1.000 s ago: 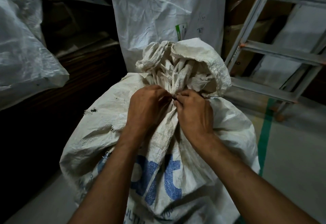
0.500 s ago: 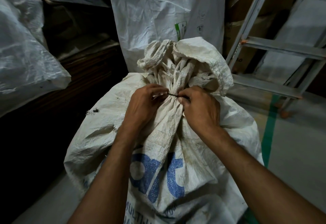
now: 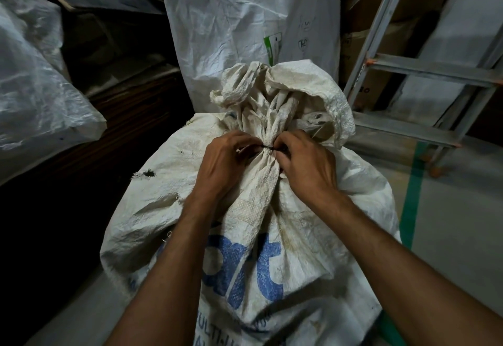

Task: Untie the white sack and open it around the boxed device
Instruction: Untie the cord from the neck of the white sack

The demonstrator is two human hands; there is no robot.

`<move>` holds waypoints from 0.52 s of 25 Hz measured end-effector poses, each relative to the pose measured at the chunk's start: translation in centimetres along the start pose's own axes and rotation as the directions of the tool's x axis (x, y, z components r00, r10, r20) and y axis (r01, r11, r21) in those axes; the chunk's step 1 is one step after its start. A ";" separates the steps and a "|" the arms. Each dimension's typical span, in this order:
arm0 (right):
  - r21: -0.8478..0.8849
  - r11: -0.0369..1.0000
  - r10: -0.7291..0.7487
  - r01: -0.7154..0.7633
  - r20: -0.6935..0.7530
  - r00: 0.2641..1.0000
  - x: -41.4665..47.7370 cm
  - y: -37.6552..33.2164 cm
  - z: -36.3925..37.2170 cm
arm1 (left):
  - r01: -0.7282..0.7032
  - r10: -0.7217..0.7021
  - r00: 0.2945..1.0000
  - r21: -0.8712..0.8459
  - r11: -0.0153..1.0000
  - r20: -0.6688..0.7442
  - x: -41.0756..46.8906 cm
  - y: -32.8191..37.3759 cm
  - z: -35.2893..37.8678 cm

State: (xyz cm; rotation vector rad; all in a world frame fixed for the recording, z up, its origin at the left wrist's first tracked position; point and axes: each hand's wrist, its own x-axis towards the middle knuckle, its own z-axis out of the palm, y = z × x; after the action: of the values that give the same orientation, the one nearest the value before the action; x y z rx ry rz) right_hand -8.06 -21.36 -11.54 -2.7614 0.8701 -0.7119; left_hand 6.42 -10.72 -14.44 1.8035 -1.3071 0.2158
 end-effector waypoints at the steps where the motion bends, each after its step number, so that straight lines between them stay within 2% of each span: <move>1: 0.017 1.000 -0.007 0.007 0.000 1.000 -0.1 0.2 0.0 | -0.013 0.013 1.000 0.007 1.000 0.026 0.2 -0.1 -0.1; 5: 0.061 0.996 -0.062 0.062 0.010 0.998 -0.2 1.0 0.1 | -0.077 0.072 0.987 0.031 0.997 0.142 0.9 -0.2 -0.3; 13: 0.132 0.991 -0.029 0.029 0.000 1.000 -0.2 1.4 0.4 | -0.113 0.097 0.982 0.091 0.989 0.165 0.3 0.2 -0.1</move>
State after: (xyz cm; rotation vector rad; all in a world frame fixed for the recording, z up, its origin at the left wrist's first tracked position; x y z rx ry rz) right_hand -8.68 -22.35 -12.35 -2.6624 0.7547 -0.7438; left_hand 6.49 -10.88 -14.07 1.8690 -1.5310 0.2008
